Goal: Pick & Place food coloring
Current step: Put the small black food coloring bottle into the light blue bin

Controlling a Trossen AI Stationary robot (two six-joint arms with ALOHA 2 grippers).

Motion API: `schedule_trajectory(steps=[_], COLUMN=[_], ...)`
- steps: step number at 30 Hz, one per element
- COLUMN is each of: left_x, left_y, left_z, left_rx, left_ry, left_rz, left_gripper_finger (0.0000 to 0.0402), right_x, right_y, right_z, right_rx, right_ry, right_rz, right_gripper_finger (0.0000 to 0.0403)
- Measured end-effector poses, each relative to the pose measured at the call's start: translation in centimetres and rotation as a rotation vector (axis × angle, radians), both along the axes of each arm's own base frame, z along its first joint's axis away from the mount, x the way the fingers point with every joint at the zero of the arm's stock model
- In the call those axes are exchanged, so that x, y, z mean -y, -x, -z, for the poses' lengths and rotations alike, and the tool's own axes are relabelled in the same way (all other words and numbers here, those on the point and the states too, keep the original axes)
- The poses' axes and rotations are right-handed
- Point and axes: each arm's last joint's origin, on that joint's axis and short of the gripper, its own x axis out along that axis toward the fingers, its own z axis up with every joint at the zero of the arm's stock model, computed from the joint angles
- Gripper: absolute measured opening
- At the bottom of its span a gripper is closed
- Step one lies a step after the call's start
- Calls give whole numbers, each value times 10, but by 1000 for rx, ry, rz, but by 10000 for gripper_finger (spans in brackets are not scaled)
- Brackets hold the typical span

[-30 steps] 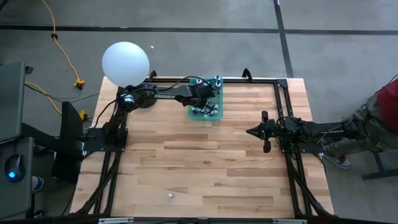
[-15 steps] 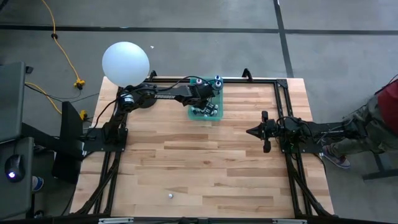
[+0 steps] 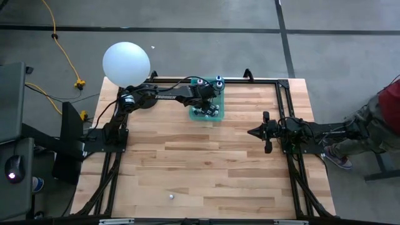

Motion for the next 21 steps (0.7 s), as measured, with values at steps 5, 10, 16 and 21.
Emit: schedule_trajectory(steps=[5,10,16,21], left_x=[0,-1,0,9], left_y=[-1,-2,-12,-18], left_z=[-1,-6,-38,-78], left_rx=[10,0,12,48], left_ry=[-6,-14,-46,-97], left_rz=[1,28,102,181], left_gripper_finger=[195,202,202,202], right_x=[0,0,0,0], right_y=[0,0,0,0], right_z=[0,0,0,0], right_rx=[0,0,0,0], right_ry=[0,0,0,0], right_rz=[0,0,0,0], right_gripper_finger=[0,0,0,0])
